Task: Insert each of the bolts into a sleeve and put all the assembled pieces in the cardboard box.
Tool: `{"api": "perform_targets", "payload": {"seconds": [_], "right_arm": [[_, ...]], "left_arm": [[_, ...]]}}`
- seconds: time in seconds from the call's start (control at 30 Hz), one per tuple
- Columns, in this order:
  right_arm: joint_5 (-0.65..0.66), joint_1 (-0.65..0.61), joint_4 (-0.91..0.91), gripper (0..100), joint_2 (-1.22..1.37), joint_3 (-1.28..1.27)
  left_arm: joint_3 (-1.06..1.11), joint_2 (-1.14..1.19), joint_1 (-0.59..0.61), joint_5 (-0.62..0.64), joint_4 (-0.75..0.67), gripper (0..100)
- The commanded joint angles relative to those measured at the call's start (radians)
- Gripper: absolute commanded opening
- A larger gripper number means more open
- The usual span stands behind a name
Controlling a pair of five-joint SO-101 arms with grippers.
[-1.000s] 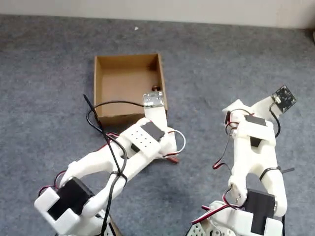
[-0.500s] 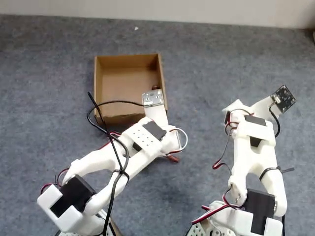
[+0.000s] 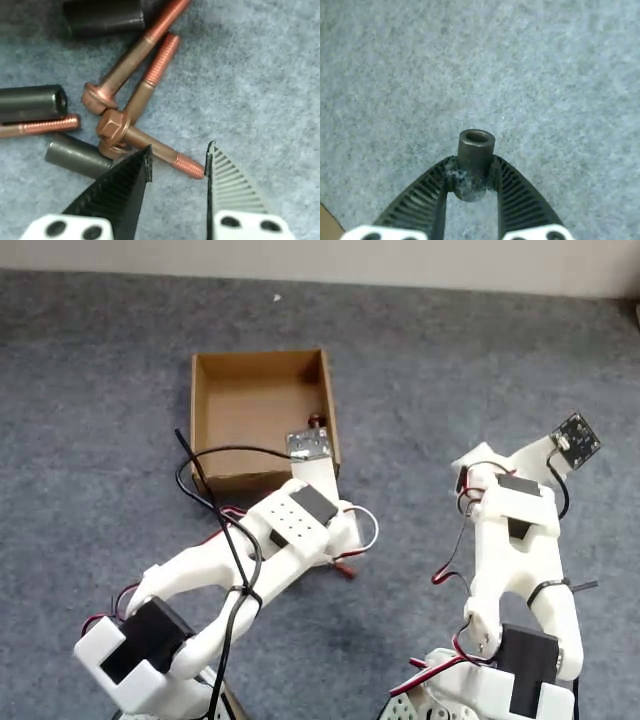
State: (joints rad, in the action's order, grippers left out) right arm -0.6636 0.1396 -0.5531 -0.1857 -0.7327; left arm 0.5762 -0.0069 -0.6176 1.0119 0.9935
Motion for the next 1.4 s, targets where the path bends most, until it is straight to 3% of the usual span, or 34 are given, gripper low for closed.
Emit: {"api": "perform_targets", "payload": {"seconds": [0.0, 0.17, 0.47, 0.97, 1.07, 1.2, 1.37], "right_arm": [[-0.003, 0.008, 0.019, 0.4, -0.059, 0.035], [-0.003, 0.008, 0.019, 0.4, -0.059, 0.035], [-0.002, 0.007, 0.019, 0.4, -0.059, 0.035], [-0.002, 0.007, 0.019, 0.4, -0.059, 0.031], [-0.002, 0.007, 0.019, 0.4, -0.059, 0.031], [-0.002, 0.007, 0.019, 0.4, -0.059, 0.031], [-0.002, 0.007, 0.019, 0.4, -0.054, 0.035]], "left_arm": [[-0.018, -0.01, -0.007, 0.002, 0.052, 18], [-0.019, -0.01, 0.004, 0.0, 0.077, 19], [-0.019, -0.001, 0.168, -0.057, 0.091, 19], [-0.068, 0.147, 0.17, -0.055, -0.026, 18], [-0.093, 0.151, 0.16, -0.055, 0.034, 13], [-0.119, 0.151, 0.143, -0.058, 0.089, 0], [-0.166, 0.151, 0.137, -0.057, 0.166, 0]]}}
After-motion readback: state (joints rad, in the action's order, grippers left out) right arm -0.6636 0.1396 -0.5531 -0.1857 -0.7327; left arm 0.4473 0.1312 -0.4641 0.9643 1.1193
